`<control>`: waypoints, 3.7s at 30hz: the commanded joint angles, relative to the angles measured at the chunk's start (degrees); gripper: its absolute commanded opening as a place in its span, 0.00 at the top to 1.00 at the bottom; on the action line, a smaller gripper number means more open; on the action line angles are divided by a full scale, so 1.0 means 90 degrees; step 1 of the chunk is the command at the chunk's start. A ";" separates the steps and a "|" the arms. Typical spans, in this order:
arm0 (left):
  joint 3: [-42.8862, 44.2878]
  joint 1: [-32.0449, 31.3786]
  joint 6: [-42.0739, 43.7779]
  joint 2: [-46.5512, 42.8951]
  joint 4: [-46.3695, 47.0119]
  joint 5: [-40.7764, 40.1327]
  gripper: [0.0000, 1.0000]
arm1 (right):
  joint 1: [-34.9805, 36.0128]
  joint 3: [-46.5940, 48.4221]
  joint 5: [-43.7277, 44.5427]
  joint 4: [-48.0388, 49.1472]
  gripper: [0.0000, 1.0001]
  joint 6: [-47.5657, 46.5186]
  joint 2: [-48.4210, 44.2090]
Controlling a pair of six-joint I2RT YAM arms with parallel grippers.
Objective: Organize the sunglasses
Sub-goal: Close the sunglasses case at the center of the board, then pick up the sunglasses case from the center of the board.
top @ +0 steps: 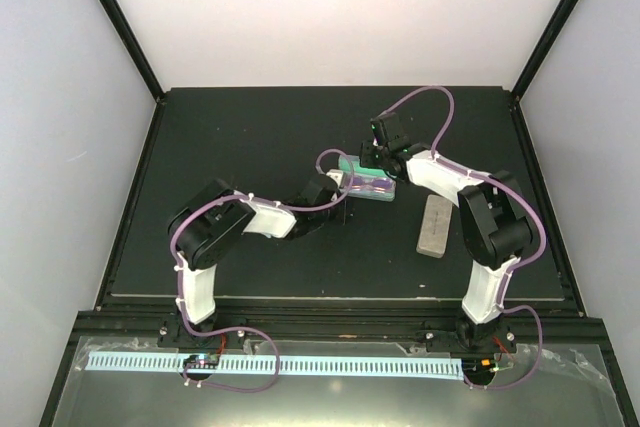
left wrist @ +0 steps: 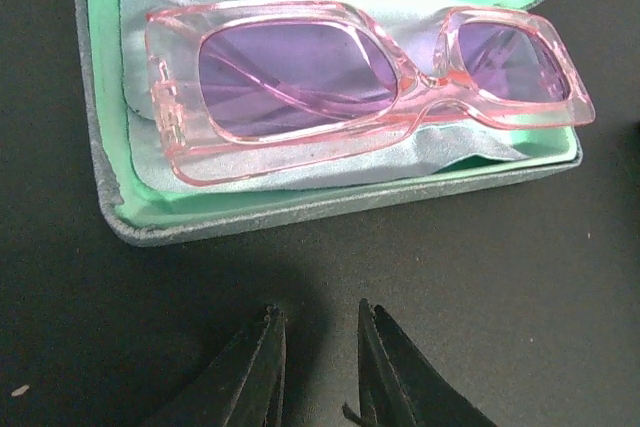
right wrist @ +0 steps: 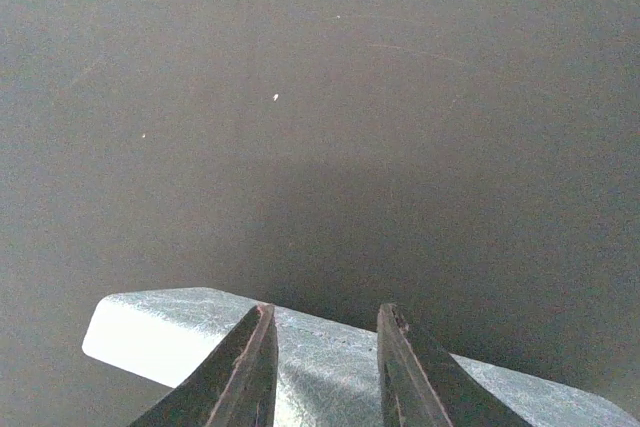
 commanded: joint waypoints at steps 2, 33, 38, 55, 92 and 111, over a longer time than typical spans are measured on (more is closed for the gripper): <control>0.0115 -0.0155 -0.0088 0.0134 0.0544 -0.0742 0.77 | -0.0038 -0.0305 -0.0307 0.0219 0.70 0.0049 -0.0096; 0.0375 -0.0479 0.0001 0.0634 0.0556 -0.1788 0.82 | -0.0029 -0.2056 -0.1915 0.1180 0.76 0.1171 -0.0581; 0.0274 -0.0476 0.0011 0.0443 0.0537 -0.1785 0.84 | -0.0029 -0.2025 -0.1916 0.1117 0.76 0.1095 -0.0733; -0.1119 -0.0229 -0.0174 -0.3917 -0.1784 -0.2519 0.39 | -0.0504 -0.0553 -0.0642 0.0135 0.06 -0.0181 -0.0398; -0.1949 0.0738 0.0075 -0.7159 -0.3268 -0.1261 0.18 | 0.1678 -0.1492 0.1964 -0.0798 0.06 0.0388 -0.0148; -0.1968 0.0800 0.0041 -0.7020 -0.3292 -0.1149 0.18 | 0.1036 -0.0705 0.2030 -0.0719 0.41 0.0550 0.0095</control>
